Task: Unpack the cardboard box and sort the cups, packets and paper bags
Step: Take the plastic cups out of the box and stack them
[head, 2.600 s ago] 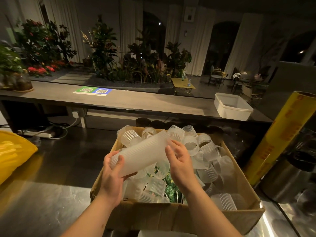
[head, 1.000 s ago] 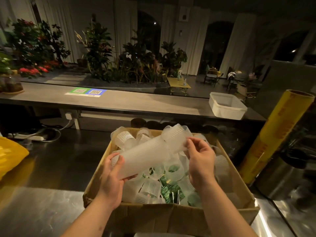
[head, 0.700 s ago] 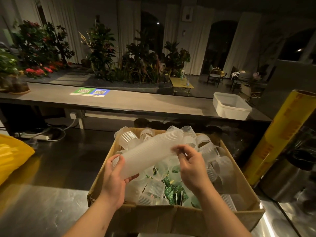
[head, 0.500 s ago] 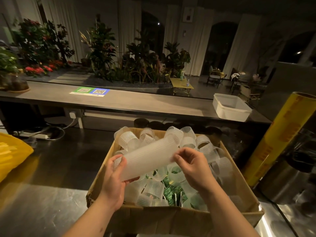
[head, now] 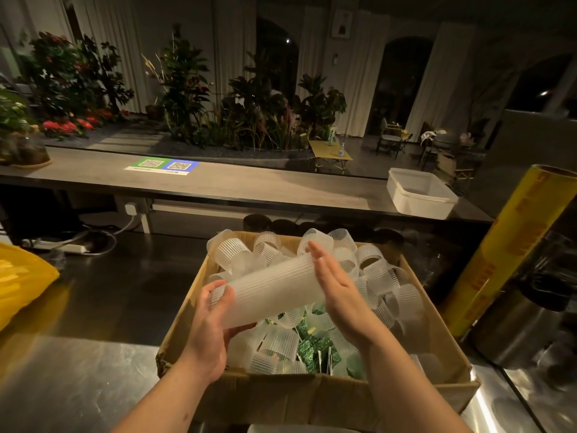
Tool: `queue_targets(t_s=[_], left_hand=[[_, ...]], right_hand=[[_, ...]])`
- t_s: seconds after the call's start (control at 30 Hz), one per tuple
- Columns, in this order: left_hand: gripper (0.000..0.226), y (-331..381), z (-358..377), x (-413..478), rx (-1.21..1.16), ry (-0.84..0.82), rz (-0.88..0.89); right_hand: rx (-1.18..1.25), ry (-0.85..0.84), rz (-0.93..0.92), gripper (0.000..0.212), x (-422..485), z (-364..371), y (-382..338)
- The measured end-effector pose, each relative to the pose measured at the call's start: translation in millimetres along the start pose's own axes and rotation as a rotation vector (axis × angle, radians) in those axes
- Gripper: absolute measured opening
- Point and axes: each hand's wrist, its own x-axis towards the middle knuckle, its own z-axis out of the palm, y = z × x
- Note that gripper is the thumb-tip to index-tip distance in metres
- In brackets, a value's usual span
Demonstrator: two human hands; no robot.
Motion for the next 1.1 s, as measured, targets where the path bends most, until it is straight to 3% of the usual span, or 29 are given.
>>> queue_targets(t_s=[0.07, 0.1, 0.2, 0.27, 0.33, 0.43, 0.5, 0.57, 0.63, 0.7, 0.8, 0.93, 1.03, 1.1], left_hand=[[0.037, 0.2, -2.7, 1.1, -0.020, 0.026, -0.004], [0.033, 0.8, -4.2, 1.6, -0.039, 0.039, 0.001], [0.036, 3.6, -4.5, 1.8, -0.108, 0.056, 0.025], [0.044, 4.3, -3.1, 1.2, -0.131, 0.083, 0.034], [0.048, 4.1, -2.7, 2.0, -0.139, 0.102, 0.043], [0.049, 4.1, -1.7, 2.6, -0.129, 0.100, 0.049], [0.049, 5.0, -1.3, 1.3, -0.114, 0.099, 0.053], [0.050, 5.9, -1.4, -0.4, -0.104, 0.096, 0.051], [0.051, 7.6, -2.1, -1.9, -0.108, 0.096, 0.047], [0.053, 9.1, -2.6, -2.5, -0.114, 0.095, 0.050], [0.051, 8.9, -2.2, -1.9, -0.118, 0.081, 0.051], [0.042, 5.4, -2.7, 1.0, -0.109, 0.066, 0.045], [0.035, 3.5, -2.4, 0.6, -0.111, 0.053, 0.040], [0.035, 2.3, -2.9, 0.7, -0.099, 0.048, 0.036]], right_hand=[[-0.060, -0.074, -0.024, 0.067, 2.0, 8.4, -1.0], [0.035, -0.050, -0.044, 0.066, 4.8, 9.9, -2.0], [0.288, 0.300, -0.002, 0.036, 18.7, 7.0, 2.5], [-0.025, 0.403, 0.113, 0.021, 25.3, 6.0, 18.0], [-0.376, 0.196, 0.225, 0.023, 28.3, 14.3, 41.1], [-0.553, -0.097, 0.434, 0.047, 36.0, 35.8, 67.6], [-0.616, -0.125, 0.480, 0.050, 43.5, 47.7, 78.2], [-0.652, -0.070, 0.432, 0.032, 47.6, 54.2, 86.0], [-0.589, 0.042, 0.346, 0.019, 43.8, 55.0, 87.1], [-0.442, 0.165, 0.238, 0.023, 35.4, 48.2, 81.2], [-0.101, 0.298, 0.165, 0.030, 16.7, 28.3, 56.6], [0.377, 0.467, 0.100, 0.022, 4.8, -6.2, 27.7], [0.602, 0.468, -0.031, 0.023, 2.9, -28.2, 0.7], [0.547, 0.416, -0.120, 0.028, 2.4, -28.3, -12.9]])
